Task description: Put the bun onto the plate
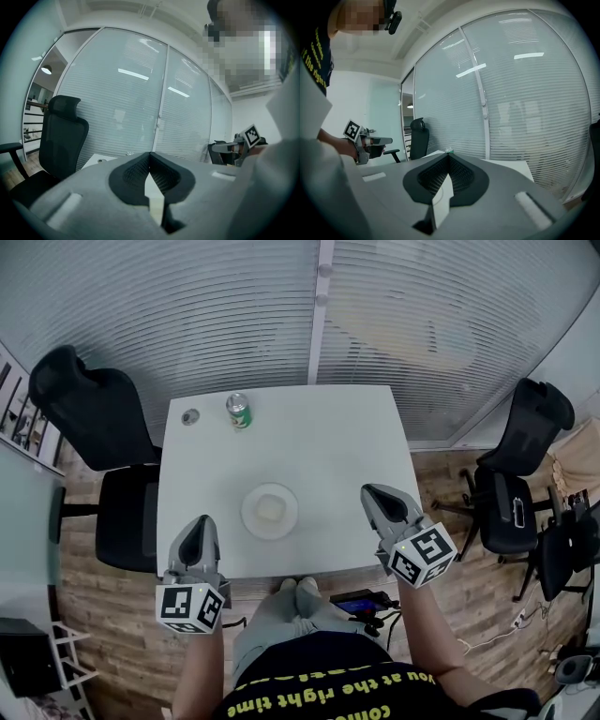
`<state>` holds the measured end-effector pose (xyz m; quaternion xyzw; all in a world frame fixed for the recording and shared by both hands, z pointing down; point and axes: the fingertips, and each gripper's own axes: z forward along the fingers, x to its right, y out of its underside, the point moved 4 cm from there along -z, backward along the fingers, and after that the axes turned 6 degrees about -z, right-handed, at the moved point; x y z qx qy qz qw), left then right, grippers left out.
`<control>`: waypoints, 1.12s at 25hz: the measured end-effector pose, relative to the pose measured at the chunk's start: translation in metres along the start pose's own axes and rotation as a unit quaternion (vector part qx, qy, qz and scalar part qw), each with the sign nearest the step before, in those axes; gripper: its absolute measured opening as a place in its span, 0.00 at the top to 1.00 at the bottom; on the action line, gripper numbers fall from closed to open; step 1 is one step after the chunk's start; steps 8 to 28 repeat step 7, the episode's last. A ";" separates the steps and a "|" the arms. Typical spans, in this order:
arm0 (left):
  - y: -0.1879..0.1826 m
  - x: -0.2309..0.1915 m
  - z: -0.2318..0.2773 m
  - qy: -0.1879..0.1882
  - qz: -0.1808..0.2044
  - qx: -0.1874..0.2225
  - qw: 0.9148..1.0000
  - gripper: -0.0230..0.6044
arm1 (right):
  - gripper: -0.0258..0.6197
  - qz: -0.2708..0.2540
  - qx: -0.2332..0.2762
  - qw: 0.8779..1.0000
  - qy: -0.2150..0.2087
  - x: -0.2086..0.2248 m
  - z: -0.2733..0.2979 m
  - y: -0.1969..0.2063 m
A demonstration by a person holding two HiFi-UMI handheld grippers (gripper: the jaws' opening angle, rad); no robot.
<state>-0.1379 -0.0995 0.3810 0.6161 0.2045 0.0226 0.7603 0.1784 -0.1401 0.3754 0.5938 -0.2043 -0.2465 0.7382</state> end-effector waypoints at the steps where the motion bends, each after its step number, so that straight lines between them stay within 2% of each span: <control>1: 0.000 -0.001 -0.001 -0.001 0.000 0.000 1.000 0.96 | 0.95 0.000 0.001 1.000 0.000 0.000 0.000 0.000; 28: -0.001 -0.002 -0.001 -0.004 -0.004 0.002 1.000 0.96 | 0.95 -0.002 0.002 1.000 0.000 -0.001 0.001 -0.002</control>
